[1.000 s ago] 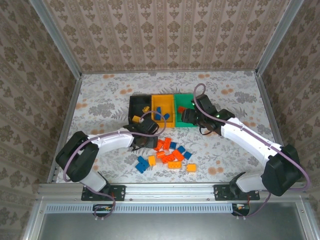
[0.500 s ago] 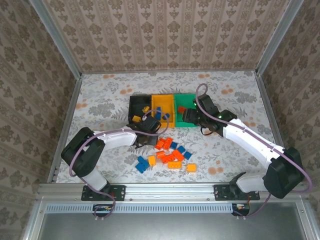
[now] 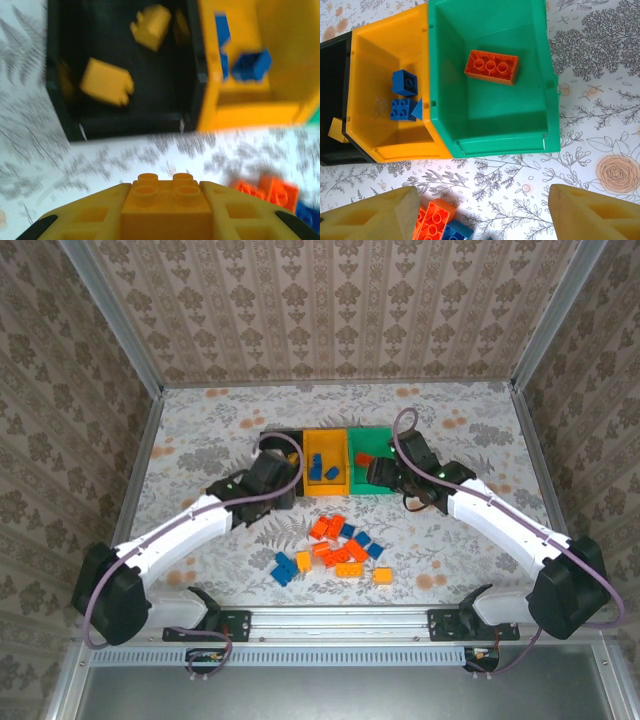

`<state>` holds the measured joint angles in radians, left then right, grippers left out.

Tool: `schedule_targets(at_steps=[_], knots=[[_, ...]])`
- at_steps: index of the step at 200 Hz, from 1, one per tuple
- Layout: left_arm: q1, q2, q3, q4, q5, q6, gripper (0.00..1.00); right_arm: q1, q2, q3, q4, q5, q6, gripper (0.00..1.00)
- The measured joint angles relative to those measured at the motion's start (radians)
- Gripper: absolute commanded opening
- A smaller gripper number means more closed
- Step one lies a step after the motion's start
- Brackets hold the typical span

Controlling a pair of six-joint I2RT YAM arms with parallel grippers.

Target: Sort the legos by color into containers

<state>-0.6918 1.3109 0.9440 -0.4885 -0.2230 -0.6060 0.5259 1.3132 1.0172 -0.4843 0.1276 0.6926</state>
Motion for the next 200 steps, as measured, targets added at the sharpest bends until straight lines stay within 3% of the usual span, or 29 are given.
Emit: schedule_targets(at_steps=[51,98,148,200], knots=[[0.132,0.325,0.220,0.017,-0.023,0.038,0.36,-0.008,-0.017,-0.037,0.003,0.003,0.004,0.70],[0.157,0.470,0.340,0.008,-0.027,0.051,0.66,-0.009,-0.055,-0.070,-0.014,-0.008,-0.002,0.72],[0.140,0.357,0.311,0.014,0.017,0.045,0.99,0.002,-0.062,-0.114,-0.076,-0.068,-0.039,0.70],[0.012,0.020,0.141,0.045,0.073,0.019,1.00,0.137,-0.063,-0.232,-0.157,-0.137,-0.061,0.73]])
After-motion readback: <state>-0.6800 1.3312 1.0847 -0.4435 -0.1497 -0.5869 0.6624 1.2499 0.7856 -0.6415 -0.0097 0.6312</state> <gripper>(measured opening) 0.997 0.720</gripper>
